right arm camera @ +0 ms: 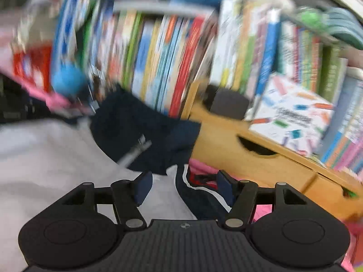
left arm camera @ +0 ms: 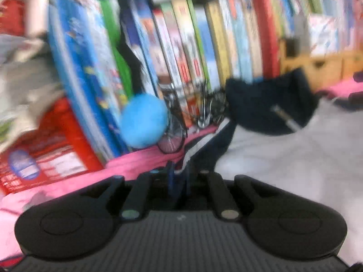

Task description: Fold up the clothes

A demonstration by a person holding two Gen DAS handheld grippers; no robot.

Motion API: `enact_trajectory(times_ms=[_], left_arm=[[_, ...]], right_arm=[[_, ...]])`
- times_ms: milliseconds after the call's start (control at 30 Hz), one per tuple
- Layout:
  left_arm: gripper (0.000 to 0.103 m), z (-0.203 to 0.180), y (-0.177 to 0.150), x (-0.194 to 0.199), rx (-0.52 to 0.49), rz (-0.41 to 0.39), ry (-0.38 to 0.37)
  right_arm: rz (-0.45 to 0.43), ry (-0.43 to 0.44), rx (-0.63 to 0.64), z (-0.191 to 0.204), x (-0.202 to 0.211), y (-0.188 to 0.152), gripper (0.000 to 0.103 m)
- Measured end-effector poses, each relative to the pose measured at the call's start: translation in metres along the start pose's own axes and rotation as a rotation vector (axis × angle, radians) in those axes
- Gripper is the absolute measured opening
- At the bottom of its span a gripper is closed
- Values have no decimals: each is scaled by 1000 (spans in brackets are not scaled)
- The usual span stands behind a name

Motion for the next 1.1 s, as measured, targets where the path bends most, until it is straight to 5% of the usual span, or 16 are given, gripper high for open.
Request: enact_trajectory(times_ms=[200,500,667,833,967,1100], left_arm=[[22,-20,-34,98,5,-45,-108],[33,-76,-120,188,79,-31,-214],[36,-87,-151,208,172,-25,-165],[37,-95,-165,211,124,-23,-73],[41,-89,-176,215,61,-28,-2],[49,-89,-180,219,38,-40,18]], right_arm=[[-59,127,-75,-4,109,-9,69],[-73,179,-68,54,241,-102,74],[-96,179,-105,103,278,-154,74],[-150,183,-9,149,293,-176,74],[-163,20,88,139,293,-201,74],[-111,-160,-15,81,297,-215,80]])
Point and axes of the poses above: each gripper's, at about its wrist camera, not at the fingertips, and x roughly against the way its jaws point, z to its left, y to its top, the point moved 3 cm from there along -x, roughly the way its jaws point, and after that the axes turned 4 degrees about -y, right-handed, at the moved point
